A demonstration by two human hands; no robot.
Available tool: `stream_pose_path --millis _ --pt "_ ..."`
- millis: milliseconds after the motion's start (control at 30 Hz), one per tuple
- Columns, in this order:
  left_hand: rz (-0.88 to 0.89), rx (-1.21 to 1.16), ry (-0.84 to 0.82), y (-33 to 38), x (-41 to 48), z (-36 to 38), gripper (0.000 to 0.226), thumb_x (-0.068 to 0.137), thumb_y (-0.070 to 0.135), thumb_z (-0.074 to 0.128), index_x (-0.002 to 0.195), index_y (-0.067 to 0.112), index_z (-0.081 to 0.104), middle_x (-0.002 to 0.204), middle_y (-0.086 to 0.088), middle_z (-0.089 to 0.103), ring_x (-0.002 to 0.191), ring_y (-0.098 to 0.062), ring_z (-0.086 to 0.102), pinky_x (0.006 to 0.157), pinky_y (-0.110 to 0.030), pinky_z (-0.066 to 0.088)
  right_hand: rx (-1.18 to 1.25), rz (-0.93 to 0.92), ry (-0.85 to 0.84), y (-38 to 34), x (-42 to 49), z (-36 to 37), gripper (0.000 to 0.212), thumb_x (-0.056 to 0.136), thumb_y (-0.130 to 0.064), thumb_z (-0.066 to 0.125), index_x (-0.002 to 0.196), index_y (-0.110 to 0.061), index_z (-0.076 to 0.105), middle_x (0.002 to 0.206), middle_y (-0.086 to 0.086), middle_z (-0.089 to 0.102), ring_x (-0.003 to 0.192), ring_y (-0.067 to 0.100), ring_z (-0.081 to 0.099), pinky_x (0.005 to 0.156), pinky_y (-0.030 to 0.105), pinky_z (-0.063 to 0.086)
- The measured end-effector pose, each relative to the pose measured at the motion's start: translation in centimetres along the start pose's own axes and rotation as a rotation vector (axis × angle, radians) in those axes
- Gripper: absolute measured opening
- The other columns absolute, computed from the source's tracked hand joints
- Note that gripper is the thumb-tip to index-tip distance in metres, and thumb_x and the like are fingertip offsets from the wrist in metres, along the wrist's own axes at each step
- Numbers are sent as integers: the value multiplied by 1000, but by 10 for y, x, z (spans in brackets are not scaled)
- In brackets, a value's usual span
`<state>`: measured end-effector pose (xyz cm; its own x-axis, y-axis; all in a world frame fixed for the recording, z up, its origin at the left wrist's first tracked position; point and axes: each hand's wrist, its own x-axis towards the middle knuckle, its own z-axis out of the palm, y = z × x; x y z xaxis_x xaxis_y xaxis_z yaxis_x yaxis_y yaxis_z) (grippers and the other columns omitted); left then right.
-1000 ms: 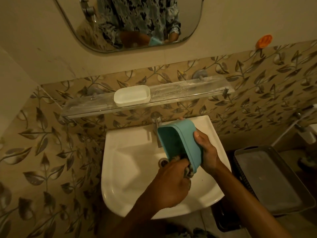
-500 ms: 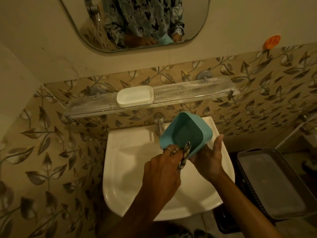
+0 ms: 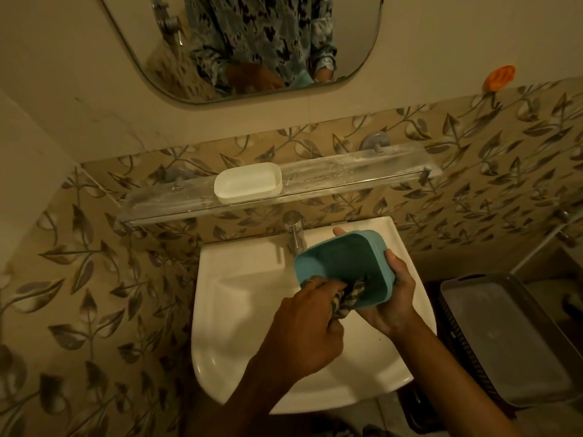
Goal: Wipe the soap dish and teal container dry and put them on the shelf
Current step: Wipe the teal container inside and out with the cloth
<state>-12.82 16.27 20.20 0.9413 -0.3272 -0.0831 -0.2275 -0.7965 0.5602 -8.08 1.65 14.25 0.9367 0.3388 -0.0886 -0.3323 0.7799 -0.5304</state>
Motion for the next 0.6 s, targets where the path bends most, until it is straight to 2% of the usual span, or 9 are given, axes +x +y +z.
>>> stream_pose_path --millis 67,133,200,233,333,400,500,533,600 --pt "-100 -144 -9 9 0 -2 35 88 21 52 121 32 47 121 8 52 110 -13 53 95 -31 46 -100 -59 -44 4 1 6 85 73 -54 66 141 -8 42 128 22 55 117 33 52 98 43 43" --pt "-185 -348 -7 18 1 -5 23 90 24 49 110 35 51 107 10 58 95 -8 60 81 -25 53 -195 -71 -65 6 3 13 84 73 -53 66 141 -9 43 122 20 59 111 30 57 95 39 49" --pt "-215 -596 -47 28 4 -10 24 90 26 47 101 47 52 97 15 60 84 0 62 67 -15 50 -210 -61 -44 10 4 15 88 69 -53 70 140 -7 44 120 23 57 107 31 57 93 41 48" --pt "-200 -685 -74 33 5 -13 27 87 26 48 95 51 55 95 17 61 82 2 62 66 -14 49 -174 -66 -24 12 5 14 90 67 -53 72 137 -5 46 119 24 56 107 32 56 94 42 46" --pt "-120 -838 -114 35 7 -18 39 77 24 47 90 60 58 94 19 65 84 8 62 63 -13 51 -170 -155 3 10 6 11 66 73 -51 69 126 -11 60 116 15 66 106 25 62 90 34 51" --pt "-38 -657 -78 31 3 -12 40 83 22 47 106 55 54 103 21 61 90 8 60 67 -8 49 -240 -158 -16 4 6 14 63 74 -52 67 125 -16 61 112 10 68 102 21 64 85 31 54" --pt "3 11 73 20 -3 8 40 86 23 52 124 34 45 129 9 51 106 -11 58 87 -27 51 -277 -122 0 -1 4 16 89 63 -57 73 134 -9 49 115 17 61 102 27 59 86 35 53" --pt "-23 166 100 16 -4 13 42 86 24 55 126 32 44 135 6 47 106 -17 59 86 -32 49 -279 -125 2 -1 3 15 94 63 -57 73 136 -6 46 118 19 58 106 30 57 90 38 51" --pt "-102 308 87 8 -3 16 46 86 24 58 129 30 42 143 3 40 105 -22 59 84 -36 49 -279 -146 -3 0 0 11 93 65 -57 72 137 -4 45 121 19 57 111 32 54 95 43 45"
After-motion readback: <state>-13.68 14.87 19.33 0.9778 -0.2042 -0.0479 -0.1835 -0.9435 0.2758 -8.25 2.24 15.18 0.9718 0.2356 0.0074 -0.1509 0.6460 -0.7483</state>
